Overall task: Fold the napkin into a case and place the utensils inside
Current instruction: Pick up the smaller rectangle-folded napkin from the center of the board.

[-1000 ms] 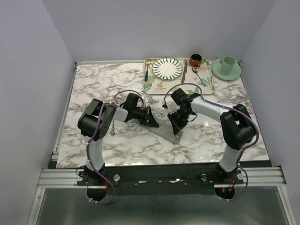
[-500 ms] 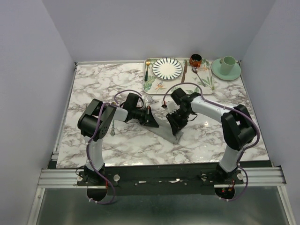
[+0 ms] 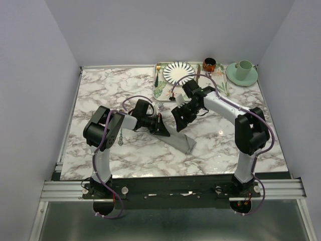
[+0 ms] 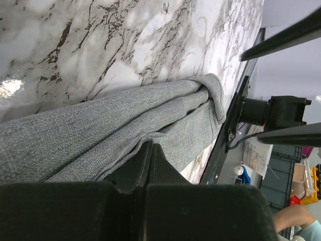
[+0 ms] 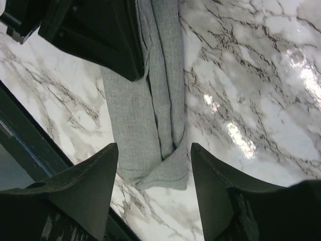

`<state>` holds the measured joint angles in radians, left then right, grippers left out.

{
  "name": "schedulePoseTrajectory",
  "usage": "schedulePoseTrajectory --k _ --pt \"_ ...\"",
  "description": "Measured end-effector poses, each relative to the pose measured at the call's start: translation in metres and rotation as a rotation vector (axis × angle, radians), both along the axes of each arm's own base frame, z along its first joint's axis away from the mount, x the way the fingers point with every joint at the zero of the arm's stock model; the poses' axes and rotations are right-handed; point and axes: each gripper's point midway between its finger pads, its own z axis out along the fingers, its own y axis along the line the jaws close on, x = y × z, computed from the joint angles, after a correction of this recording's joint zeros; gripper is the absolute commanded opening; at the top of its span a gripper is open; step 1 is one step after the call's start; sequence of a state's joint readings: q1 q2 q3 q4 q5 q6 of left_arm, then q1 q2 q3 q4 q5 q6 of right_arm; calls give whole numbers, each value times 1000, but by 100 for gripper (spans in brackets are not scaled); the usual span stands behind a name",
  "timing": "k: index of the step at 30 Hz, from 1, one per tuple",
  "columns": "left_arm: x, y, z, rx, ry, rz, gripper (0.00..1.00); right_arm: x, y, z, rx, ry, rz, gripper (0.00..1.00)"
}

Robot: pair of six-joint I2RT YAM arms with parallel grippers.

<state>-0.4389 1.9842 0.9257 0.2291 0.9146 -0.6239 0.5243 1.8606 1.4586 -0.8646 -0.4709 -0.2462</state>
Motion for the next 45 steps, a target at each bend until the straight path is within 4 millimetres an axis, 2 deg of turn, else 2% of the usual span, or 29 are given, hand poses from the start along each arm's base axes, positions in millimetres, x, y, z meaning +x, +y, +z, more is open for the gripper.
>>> schedulePoseTrajectory --k 6,10,15,19,30,38,39,40,43,44,45 --pt "0 0 0 0 0 0 0 -2 8 -31 2 97 5 69" --pt "0 0 0 0 1 -1 0 0 12 -44 8 116 -3 69" --pt "0 0 0 0 1 -1 0 1 15 -49 24 117 -14 68" --pt "0 -1 1 -1 1 -1 0 -8 13 -60 27 145 -27 64" --pt "0 -2 1 -8 15 17 0 -13 10 -64 47 115 -33 51" --pt "0 -2 1 -8 24 23 0 -16 4 -69 40 88 -13 32" --pt "0 -3 1 -9 26 24 0 -16 4 -69 39 87 -13 28" --pt "0 -3 1 -9 26 24 0 -16 3 -69 37 88 -14 17" --pt "0 -4 1 -11 26 25 0 -16 2 -70 37 93 -14 1" --pt "0 -4 1 -13 24 25 3 -16 2 -70 36 95 -16 1" --pt "0 -4 1 -13 22 24 11 -17 2 -71 36 97 -16 1"
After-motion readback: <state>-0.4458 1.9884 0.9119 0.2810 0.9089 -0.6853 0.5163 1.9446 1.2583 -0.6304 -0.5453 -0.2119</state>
